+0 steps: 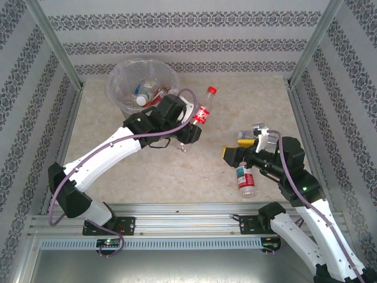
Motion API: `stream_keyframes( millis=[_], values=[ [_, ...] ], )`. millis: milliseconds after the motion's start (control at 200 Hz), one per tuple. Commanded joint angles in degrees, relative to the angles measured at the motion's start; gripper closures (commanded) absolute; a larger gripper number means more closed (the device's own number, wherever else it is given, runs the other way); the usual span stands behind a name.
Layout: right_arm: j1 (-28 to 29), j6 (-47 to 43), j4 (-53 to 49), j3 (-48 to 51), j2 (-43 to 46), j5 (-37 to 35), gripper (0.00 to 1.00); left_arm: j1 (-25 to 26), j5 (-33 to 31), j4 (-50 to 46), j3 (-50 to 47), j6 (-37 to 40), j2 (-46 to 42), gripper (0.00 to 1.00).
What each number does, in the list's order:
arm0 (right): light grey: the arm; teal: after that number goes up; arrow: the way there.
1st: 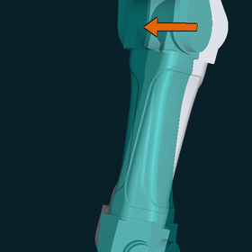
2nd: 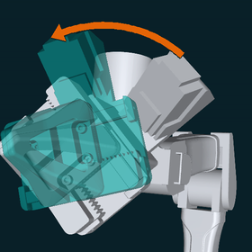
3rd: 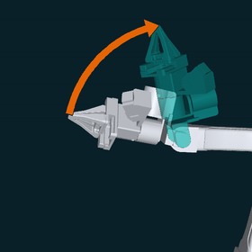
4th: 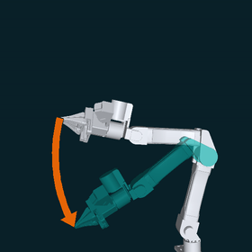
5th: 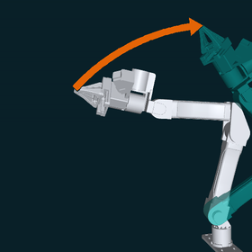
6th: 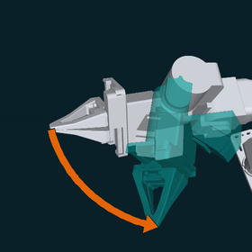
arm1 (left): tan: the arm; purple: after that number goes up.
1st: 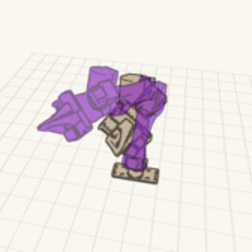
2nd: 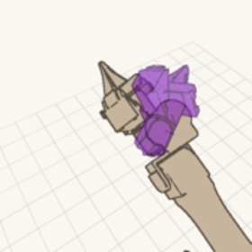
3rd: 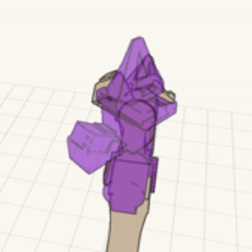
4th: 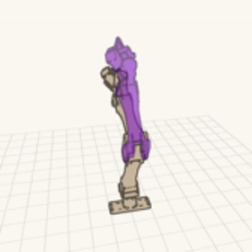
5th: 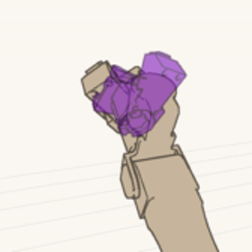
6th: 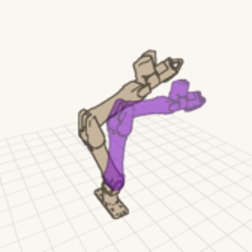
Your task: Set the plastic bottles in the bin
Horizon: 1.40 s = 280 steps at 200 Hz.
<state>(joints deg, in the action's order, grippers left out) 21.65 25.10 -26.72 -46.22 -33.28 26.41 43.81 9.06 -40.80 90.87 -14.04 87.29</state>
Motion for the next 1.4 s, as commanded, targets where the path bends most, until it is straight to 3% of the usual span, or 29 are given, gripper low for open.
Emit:
stream_keyframes(
  millis=[0, 290, 525, 774, 984, 1394],
  values=[
    [0.75, -0.59, 1.85, -1.76, -0.17, 1.53, 0.02, -0.92, 0.82, -5.13, 7.75, 3.36, 1.33, 0.49],
    [0.75, -0.49, 1.67, -1.90, 0.03, 1.30, 0.02, -7.08, -6.49, -16.24, 26.12, 8.68, 7.42, 0.49],
    [0.74, -0.75, 1.25, -1.95, -0.15, 1.08, 0.02, -16.04, -9.50, -21.07, 32.51, 11.05, 9.47, 0.49],
    [0.73, -0.85, 1.21, -2.12, -0.80, 1.00, 0.02, -23.42, -15.35, -23.61, 34.45, 13.82, 11.14, 0.49],
    [0.69, -0.76, 1.14, -2.19, -0.97, 0.92, 0.02, -29.12, -14.43, -22.86, 34.57, 14.89, 12.77, 0.49],
    [0.79, -0.37, 1.59, -1.60, -1.48, 0.66, 0.02, -34.49, -11.81, -21.19, 34.99, 16.24, 18.87, 0.46]
  ],
)
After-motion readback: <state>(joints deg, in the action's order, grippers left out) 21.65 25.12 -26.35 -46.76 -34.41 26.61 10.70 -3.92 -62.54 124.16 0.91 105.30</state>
